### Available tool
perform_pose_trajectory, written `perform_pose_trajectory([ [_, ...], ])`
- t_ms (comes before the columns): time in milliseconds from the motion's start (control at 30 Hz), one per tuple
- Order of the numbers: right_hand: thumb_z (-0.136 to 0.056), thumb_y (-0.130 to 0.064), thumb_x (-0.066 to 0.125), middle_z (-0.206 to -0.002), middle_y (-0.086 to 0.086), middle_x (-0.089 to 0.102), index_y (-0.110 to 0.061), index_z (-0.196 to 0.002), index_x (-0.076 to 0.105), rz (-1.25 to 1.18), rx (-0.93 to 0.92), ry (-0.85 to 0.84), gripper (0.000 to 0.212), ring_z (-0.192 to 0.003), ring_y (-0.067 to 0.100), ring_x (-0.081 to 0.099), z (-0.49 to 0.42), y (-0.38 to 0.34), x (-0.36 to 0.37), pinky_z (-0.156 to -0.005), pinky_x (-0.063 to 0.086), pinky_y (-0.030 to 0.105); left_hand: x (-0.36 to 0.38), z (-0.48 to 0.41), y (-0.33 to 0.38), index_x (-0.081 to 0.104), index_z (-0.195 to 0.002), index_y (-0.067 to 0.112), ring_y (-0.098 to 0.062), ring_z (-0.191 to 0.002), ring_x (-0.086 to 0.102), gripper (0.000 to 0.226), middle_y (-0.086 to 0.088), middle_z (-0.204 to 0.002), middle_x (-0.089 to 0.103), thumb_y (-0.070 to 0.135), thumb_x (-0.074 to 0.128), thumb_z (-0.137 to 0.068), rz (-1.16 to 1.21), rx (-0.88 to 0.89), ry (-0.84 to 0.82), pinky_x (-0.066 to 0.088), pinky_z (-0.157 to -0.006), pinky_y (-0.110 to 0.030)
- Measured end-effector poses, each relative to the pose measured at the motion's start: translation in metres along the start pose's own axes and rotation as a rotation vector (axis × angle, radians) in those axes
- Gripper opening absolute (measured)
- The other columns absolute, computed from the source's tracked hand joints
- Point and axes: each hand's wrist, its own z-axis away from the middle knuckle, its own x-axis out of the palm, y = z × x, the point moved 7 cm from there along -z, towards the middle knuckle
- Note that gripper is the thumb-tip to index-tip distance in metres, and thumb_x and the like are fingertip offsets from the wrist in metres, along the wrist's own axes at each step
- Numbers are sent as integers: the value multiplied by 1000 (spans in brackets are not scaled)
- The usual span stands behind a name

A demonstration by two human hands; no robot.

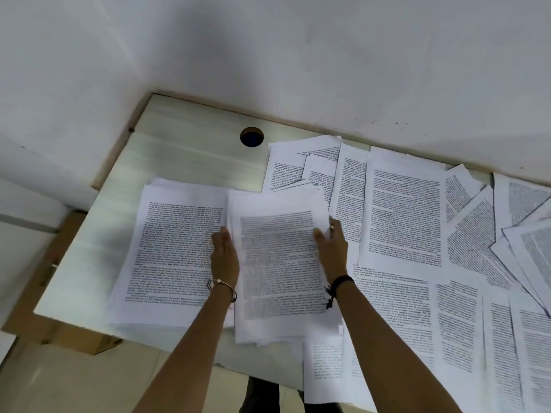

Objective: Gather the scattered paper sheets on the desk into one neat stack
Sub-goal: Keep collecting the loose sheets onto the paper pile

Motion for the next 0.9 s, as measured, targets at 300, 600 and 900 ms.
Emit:
perform_pose_trajectory([
  [300, -95, -19, 56, -120, 8, 58, -12, -134, 42, -126, 94, 23, 43, -97, 21, 55, 5, 5, -4, -82, 44, 30, 9, 5, -15, 38, -141, 10, -30, -111, 56, 57, -15, -132, 54, 46, 38, -96, -106, -6, -198, 39, -88, -27],
  [600, -89, -23, 65, -92, 3, 63, -16, -106, 53, 101, -21, -233, 22, -78, 14, 56, 25, 19, -27, -63, 43, 17, 1, 5, -39, 57, -124, 4, -37, -107, 62, 43, -19, -115, 65, 20, 67, -86, 143, -122, -262, 49, -96, -47],
  [900, -101, -16, 43, -101, 5, 58, -5, -125, 50, 33, 8, -37, 27, -103, 27, 58, 50, 31, -55, -81, 39, 26, 0, 36, -52, 55, -116, -2, -40, -114, 52, 34, -27, -126, 55, 20, 35, -100, -160, -155, -125, 41, -99, -41],
])
